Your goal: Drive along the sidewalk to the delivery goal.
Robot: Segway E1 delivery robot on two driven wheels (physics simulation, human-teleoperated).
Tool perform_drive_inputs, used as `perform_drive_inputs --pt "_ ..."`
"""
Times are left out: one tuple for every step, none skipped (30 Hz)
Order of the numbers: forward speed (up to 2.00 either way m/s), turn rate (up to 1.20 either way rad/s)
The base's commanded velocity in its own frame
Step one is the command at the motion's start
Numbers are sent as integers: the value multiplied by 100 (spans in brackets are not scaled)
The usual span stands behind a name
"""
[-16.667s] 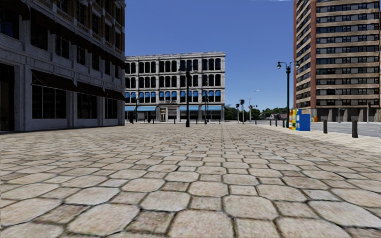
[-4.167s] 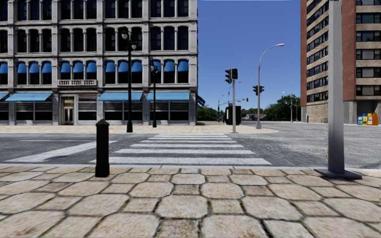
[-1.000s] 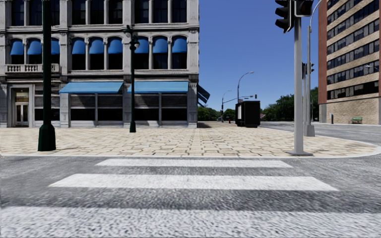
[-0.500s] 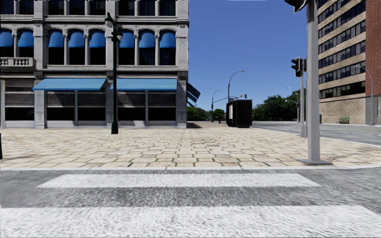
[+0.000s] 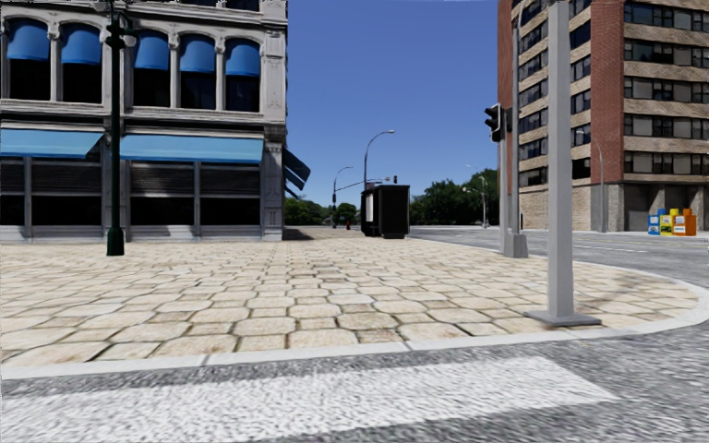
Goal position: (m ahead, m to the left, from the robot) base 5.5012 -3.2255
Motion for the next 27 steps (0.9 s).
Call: perform_drive_inputs --pt "184 -21" --pt "184 -22" --pt "182 -31" --pt "182 -31" --pt "181 -38" --pt "181 -40" --pt "181 -40" --pt "181 -40" --pt "181 -40" --pt "181 -40" --pt "181 -40" --pt "181 -41" --pt "181 -41" --pt "181 -44" --pt "181 -49" --pt "181 -56" --pt "181 -56" --pt "180 -58" --pt "180 -58" --pt "180 -58" --pt "180 -59" --pt "180 -59" --pt "180 -59" --pt "180 -59" --pt "180 -59" --pt "180 -59" --pt "180 -59"
